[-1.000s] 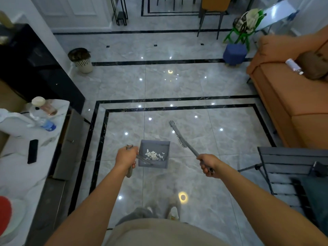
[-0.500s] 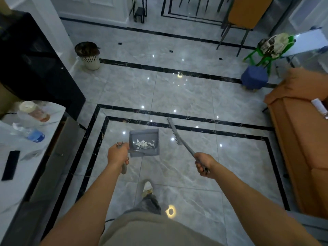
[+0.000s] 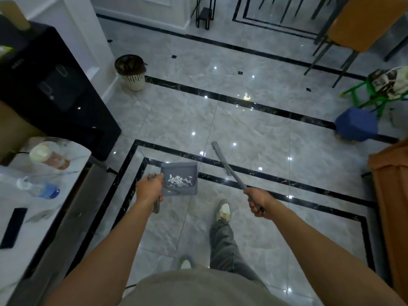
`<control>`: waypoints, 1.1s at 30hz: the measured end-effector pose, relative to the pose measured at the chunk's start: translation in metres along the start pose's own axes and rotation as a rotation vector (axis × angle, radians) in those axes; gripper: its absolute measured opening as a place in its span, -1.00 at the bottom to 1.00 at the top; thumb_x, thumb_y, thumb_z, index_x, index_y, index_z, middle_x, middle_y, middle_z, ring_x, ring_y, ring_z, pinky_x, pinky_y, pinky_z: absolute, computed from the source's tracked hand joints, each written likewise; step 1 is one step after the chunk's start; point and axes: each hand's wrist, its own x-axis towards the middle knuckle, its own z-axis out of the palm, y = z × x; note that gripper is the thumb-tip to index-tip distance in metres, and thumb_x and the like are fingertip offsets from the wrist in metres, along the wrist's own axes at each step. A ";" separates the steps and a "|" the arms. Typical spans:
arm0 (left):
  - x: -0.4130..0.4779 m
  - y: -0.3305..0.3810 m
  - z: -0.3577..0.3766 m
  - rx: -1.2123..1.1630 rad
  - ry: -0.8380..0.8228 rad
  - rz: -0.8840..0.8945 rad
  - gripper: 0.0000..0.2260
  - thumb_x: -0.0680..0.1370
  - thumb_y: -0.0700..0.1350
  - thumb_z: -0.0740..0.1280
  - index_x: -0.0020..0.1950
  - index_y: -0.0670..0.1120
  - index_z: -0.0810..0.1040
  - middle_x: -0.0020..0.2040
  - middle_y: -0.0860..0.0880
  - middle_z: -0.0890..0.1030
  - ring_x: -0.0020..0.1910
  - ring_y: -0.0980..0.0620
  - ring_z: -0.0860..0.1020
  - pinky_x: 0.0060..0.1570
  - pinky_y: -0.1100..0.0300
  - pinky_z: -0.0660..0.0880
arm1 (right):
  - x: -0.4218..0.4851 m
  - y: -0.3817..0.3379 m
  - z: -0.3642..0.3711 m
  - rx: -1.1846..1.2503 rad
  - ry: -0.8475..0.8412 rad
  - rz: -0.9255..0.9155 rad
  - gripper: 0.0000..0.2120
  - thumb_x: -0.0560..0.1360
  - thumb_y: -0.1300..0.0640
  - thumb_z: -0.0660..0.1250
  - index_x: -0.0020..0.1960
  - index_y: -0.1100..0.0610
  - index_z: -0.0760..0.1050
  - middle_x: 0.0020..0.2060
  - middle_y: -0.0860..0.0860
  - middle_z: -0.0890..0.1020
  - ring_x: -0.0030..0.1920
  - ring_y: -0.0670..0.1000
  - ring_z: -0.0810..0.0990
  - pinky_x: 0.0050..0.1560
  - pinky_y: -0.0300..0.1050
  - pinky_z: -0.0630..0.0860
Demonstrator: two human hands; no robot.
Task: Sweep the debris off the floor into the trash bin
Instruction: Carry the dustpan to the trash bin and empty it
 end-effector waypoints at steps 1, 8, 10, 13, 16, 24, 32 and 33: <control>0.011 0.010 0.007 0.003 0.013 0.008 -0.83 0.59 -0.11 0.37 -0.15 -0.16 0.55 -0.42 -0.11 0.49 -0.52 -0.03 0.41 -0.41 0.14 0.43 | 0.012 -0.016 -0.005 -0.024 0.003 -0.009 -0.70 0.61 -0.01 0.26 -0.24 0.11 0.39 -0.53 0.03 0.39 -0.58 -0.02 0.29 -0.51 -0.22 0.21; 0.081 0.105 0.079 0.008 0.119 -0.006 -0.78 0.60 -0.07 0.36 -0.19 -0.16 0.56 -0.58 -0.05 0.45 -0.57 -0.04 0.41 -0.36 0.11 0.44 | 0.111 -0.153 -0.052 -0.121 -0.035 -0.053 -0.72 0.60 0.00 0.29 -0.21 0.12 0.40 -0.50 0.05 0.41 -0.58 0.00 0.31 -0.49 -0.24 0.23; 0.093 0.133 0.096 0.002 0.145 -0.020 -0.79 0.59 -0.08 0.35 -0.19 -0.17 0.57 -0.64 -0.03 0.43 -0.58 -0.04 0.41 -0.35 0.10 0.45 | 0.128 -0.186 -0.064 -0.138 -0.041 -0.059 -0.76 0.60 0.01 0.29 -0.12 0.17 0.45 -0.49 0.06 0.42 -0.57 0.00 0.32 -0.48 -0.25 0.26; 0.113 0.174 0.121 -0.031 0.177 -0.038 -0.82 0.58 -0.11 0.34 -0.17 -0.17 0.56 -0.62 -0.05 0.44 -0.57 -0.04 0.41 -0.31 0.08 0.44 | 0.151 -0.244 -0.087 -0.198 -0.074 -0.059 -0.76 0.60 0.02 0.29 -0.15 0.15 0.44 -0.48 0.05 0.41 -0.55 -0.02 0.32 -0.46 -0.23 0.25; 0.131 0.210 0.139 -0.029 0.216 -0.036 -0.82 0.55 -0.12 0.35 -0.21 -0.17 0.57 -0.53 -0.10 0.49 -0.54 -0.07 0.43 -0.32 0.08 0.44 | 0.170 -0.293 -0.103 -0.254 -0.091 -0.071 -0.74 0.61 0.02 0.29 -0.19 0.15 0.43 -0.49 0.05 0.41 -0.57 -0.01 0.31 -0.49 -0.24 0.25; 0.205 0.288 0.168 -0.061 0.290 -0.052 -0.81 0.55 -0.07 0.36 -0.15 -0.16 0.64 -0.42 -0.14 0.55 -0.44 -0.11 0.50 -0.25 0.06 0.47 | 0.224 -0.404 -0.103 -0.284 -0.124 -0.082 -0.78 0.64 0.11 0.25 -0.15 0.16 0.42 -0.48 0.06 0.42 -0.56 -0.02 0.32 -0.48 -0.20 0.23; 0.325 0.369 0.173 -0.192 0.335 -0.142 -0.85 0.54 -0.14 0.36 -0.21 -0.16 0.56 -0.45 -0.12 0.50 -0.49 -0.09 0.45 -0.31 0.11 0.43 | 0.293 -0.545 -0.067 -0.335 -0.151 -0.069 -0.73 0.64 0.12 0.24 -0.23 0.13 0.40 -0.50 0.05 0.41 -0.57 -0.03 0.31 -0.50 -0.22 0.21; 0.348 0.385 0.172 -0.211 0.344 -0.159 -0.84 0.55 -0.15 0.36 -0.22 -0.16 0.55 -0.44 -0.13 0.51 -0.48 -0.08 0.45 -0.31 0.12 0.43 | 0.305 -0.573 -0.060 -0.356 -0.148 -0.074 -0.71 0.64 0.13 0.24 -0.25 0.13 0.39 -0.50 0.05 0.41 -0.57 -0.02 0.31 -0.49 -0.22 0.21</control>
